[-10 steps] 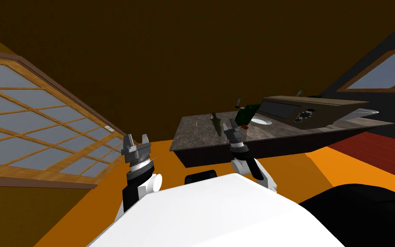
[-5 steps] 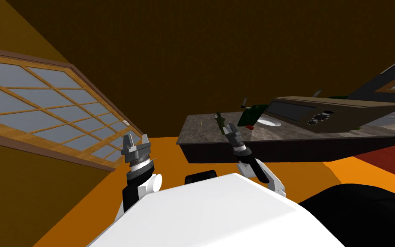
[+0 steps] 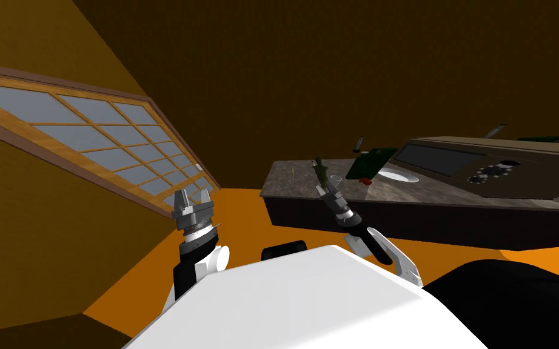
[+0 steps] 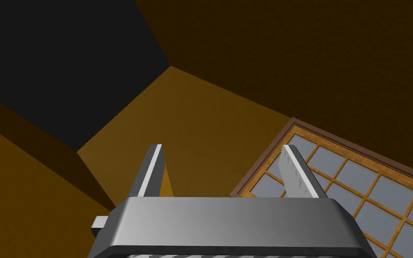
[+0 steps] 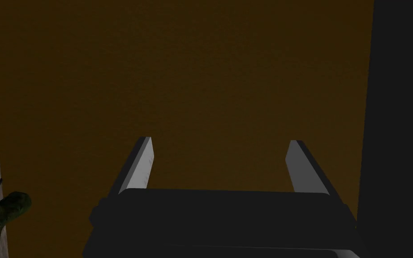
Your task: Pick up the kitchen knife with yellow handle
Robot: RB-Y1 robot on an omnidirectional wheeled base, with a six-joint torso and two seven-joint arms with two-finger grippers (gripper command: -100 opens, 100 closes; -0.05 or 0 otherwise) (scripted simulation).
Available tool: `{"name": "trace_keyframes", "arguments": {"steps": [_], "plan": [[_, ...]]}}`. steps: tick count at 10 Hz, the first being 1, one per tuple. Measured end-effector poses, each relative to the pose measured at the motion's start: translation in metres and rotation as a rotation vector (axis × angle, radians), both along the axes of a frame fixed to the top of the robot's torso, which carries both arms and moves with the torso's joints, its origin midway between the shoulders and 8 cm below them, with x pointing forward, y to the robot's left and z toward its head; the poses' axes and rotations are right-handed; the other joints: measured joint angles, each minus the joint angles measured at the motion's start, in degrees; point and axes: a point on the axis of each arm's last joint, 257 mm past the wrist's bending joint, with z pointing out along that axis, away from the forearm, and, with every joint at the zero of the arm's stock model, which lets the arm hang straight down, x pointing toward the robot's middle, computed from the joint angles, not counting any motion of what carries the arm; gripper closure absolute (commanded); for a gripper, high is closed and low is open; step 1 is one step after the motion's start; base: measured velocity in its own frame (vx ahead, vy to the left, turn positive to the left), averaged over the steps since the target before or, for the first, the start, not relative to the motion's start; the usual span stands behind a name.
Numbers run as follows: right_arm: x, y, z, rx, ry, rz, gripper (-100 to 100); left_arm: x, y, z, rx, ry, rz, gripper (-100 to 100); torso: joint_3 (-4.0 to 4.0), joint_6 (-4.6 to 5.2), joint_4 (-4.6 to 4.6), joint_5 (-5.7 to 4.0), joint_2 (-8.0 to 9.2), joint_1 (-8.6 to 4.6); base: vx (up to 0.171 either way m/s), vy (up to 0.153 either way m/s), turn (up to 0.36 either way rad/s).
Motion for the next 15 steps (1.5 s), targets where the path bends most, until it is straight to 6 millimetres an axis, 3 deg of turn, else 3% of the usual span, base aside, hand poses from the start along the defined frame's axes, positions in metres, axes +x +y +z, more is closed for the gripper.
{"name": "trace_keyframes", "arguments": {"steps": [7,13,15], "plan": [[-0.022,-0.011,-0.062,-0.096,0.167,0.135,-100,0.000,0.000,0.000,0.000,0.000,0.000,0,-0.07,-0.05,-0.03,0.01,-0.11,0.05,-0.047,0.054,0.199],[-0.048,-0.035,-0.120,-0.165,0.377,0.244,-100,0.000,0.000,0.000,0.000,0.000,0.000,0,-0.12,-0.03,-0.05,0.01,-0.20,0.04,-0.018,0.061,0.216],[-0.054,-0.041,-0.130,-0.156,0.426,0.267,-100,0.000,0.000,0.000,0.000,0.000,0.000,0,-0.12,0.04,-0.04,-0.02,-0.21,-0.11,-0.004,0.032,0.118]]}}
